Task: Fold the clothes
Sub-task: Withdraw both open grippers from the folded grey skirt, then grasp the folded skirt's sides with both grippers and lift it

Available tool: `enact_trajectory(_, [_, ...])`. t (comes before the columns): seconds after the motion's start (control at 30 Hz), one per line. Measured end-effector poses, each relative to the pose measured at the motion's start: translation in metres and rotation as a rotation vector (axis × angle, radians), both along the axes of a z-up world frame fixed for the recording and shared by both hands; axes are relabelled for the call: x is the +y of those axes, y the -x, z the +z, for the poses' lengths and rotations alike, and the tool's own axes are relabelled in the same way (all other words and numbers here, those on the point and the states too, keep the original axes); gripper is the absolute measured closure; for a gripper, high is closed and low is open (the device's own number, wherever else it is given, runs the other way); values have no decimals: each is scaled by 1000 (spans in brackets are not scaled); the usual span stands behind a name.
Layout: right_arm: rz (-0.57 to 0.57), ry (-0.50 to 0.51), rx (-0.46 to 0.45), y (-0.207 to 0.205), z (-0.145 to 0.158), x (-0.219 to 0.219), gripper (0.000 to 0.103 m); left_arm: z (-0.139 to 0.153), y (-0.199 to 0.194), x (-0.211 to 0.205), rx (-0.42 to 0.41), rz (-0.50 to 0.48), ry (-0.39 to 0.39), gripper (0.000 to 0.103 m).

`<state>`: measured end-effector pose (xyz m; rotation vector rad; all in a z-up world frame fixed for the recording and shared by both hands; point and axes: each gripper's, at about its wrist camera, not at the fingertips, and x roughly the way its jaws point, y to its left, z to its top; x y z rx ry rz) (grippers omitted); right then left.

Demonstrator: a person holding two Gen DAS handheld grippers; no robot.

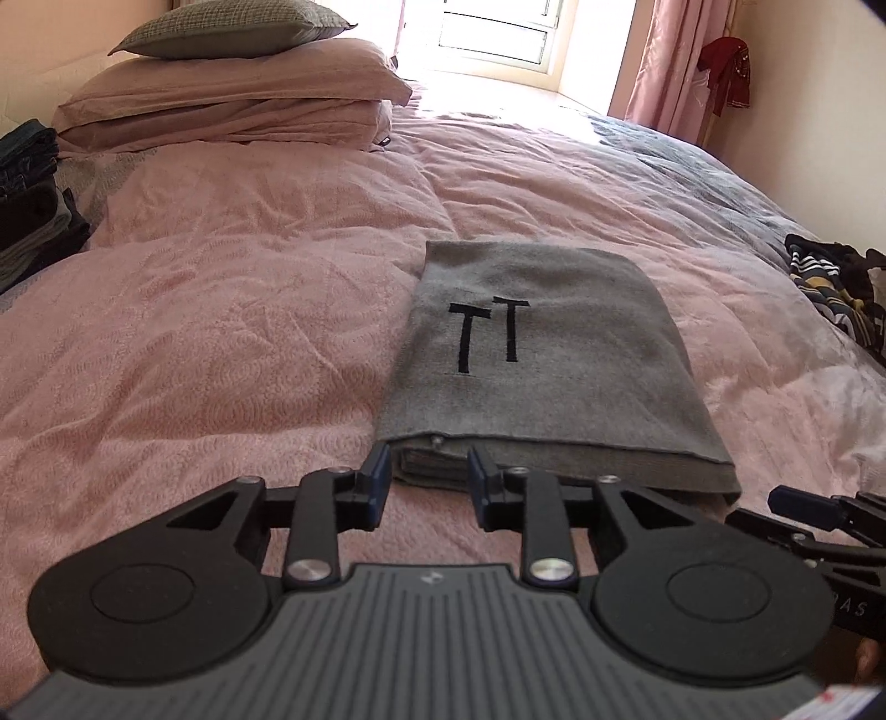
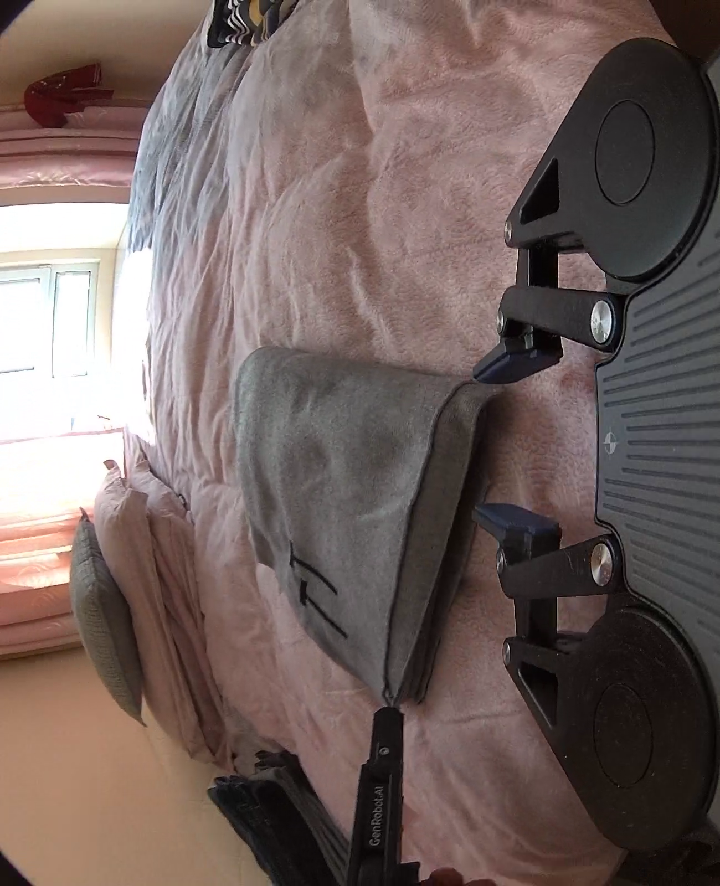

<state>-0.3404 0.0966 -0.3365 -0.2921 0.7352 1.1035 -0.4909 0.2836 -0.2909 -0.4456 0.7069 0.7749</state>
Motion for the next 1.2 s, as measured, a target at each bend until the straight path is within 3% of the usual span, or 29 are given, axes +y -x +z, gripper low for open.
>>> enact_trajectory(0.13, [-4, -42, 14, 12, 20, -14, 42, 15, 4, -24, 24, -13, -34, 63])
enact_trajectory(0.33, [-22, -64, 5, 27, 35, -34, 40, 33, 11, -55, 27, -51, -57, 55])
enact_trajectory(0.77, [-73, -94, -25, 42, 49, -70, 40, 48, 19, -88, -19, -131, -99, 51])
enact_trajectory(0.87, [-50, -110, -91, 44, 50, -70, 40, 43, 22, -80, -38, -142, -115, 52])
enact_trajectory(1.0, [35, -102, -288, 52, 41, -56, 42, 29, 16, -62, -16, -193, -208, 62])
enact_trajectory(1.2, [174, -11, -508, 59, 5, -10, 62, -2, -16, -38, 102, -342, -373, 65])
